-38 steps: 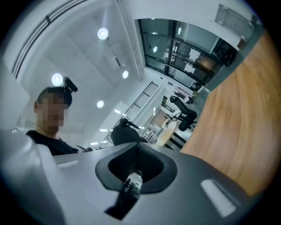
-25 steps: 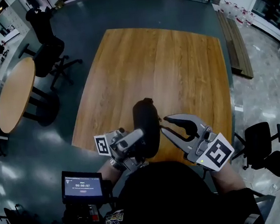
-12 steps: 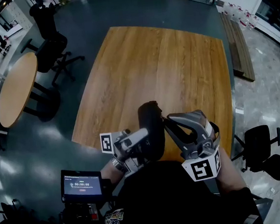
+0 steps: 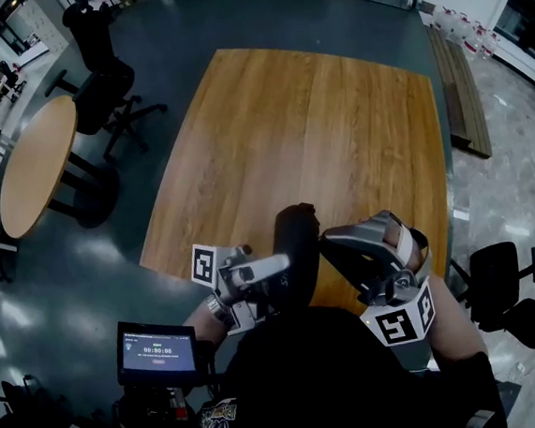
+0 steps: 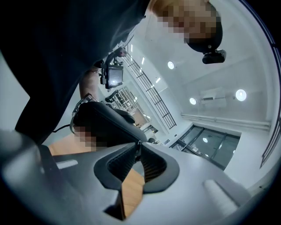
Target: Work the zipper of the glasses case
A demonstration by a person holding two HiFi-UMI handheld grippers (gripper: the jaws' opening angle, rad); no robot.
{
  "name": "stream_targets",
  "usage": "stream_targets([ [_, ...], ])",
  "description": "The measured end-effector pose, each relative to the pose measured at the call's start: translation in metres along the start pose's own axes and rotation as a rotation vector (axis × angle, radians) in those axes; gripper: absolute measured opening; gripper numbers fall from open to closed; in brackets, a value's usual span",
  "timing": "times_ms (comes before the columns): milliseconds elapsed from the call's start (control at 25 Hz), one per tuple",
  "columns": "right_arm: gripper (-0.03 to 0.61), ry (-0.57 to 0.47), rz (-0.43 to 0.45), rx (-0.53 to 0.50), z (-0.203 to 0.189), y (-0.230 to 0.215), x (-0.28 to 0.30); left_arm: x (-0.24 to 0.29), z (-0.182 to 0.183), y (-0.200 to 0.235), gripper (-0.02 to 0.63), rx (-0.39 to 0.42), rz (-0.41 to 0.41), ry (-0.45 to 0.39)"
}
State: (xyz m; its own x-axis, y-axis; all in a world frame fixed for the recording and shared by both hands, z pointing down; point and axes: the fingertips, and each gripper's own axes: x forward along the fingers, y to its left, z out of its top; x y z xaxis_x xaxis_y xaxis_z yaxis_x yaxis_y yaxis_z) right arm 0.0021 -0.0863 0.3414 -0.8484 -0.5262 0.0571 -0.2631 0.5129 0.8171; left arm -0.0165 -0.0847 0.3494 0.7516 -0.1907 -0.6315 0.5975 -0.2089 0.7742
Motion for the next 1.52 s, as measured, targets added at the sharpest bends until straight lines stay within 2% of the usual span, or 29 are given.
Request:
stream_targets([
  [40,0.034,0.001,-0.005,-0.006,0.001,0.0,-0.001,0.001,-0.001,0.0,0.261,-0.009,-0.01,-0.009],
  [160,0.028,0.014,-0.016,-0.001,-0.001,-0.001,-0.007,0.005,-0.004,0.003,0.261,-0.031,-0.022,-0.031],
  [240,0.011,0.026,-0.014,0.026,-0.004,-0.003,-0.008,0.005,-0.005,0.006,0.261,-0.017,-0.006,-0.03],
  [400,0.009,0.028,-0.006,0.114,-0.007,-0.007,-0.009,0.008,-0.002,0.008,0.259,0.073,0.043,-0.026],
  [520,0.008,0.029,0.001,0.146,-0.008,-0.01,-0.011,0.011,0.01,0.004,0.258,0.176,0.089,-0.059],
  [640,0.008,0.025,0.033,0.146,-0.005,-0.003,-0.007,0.01,0.03,-0.004,0.256,0.265,0.117,-0.13],
  [760,0.008,0.019,0.078,0.155,0.0,0.013,-0.006,0.008,0.052,-0.007,0.256,0.291,0.112,-0.244],
  [880,0.008,0.004,0.122,0.211,0.005,0.03,-0.005,0.007,0.074,-0.013,0.256,0.33,0.107,-0.354],
  [1040,0.011,-0.004,0.191,0.286,0.012,0.057,0.005,0.006,0.089,-0.021,0.258,0.399,0.126,-0.451],
  [1200,0.009,0.005,0.17,0.386,0.002,0.05,0.006,0.001,0.096,-0.013,0.259,0.425,0.144,-0.52],
  [1280,0.008,0.005,0.137,0.464,-0.006,0.04,-0.002,-0.004,0.097,-0.013,0.265,0.429,0.145,-0.511],
  [1320,0.008,0.0,0.122,0.527,-0.01,0.035,-0.008,-0.006,0.093,-0.015,0.268,0.433,0.137,-0.477],
  [1440,0.008,-0.076,0.078,0.831,-0.017,0.017,-0.026,-0.002,0.066,-0.018,0.267,0.484,0.097,-0.281],
  [1520,0.009,-0.17,0.112,0.941,-0.008,0.006,-0.031,0.006,0.047,-0.021,0.288,0.506,0.055,-0.165],
])
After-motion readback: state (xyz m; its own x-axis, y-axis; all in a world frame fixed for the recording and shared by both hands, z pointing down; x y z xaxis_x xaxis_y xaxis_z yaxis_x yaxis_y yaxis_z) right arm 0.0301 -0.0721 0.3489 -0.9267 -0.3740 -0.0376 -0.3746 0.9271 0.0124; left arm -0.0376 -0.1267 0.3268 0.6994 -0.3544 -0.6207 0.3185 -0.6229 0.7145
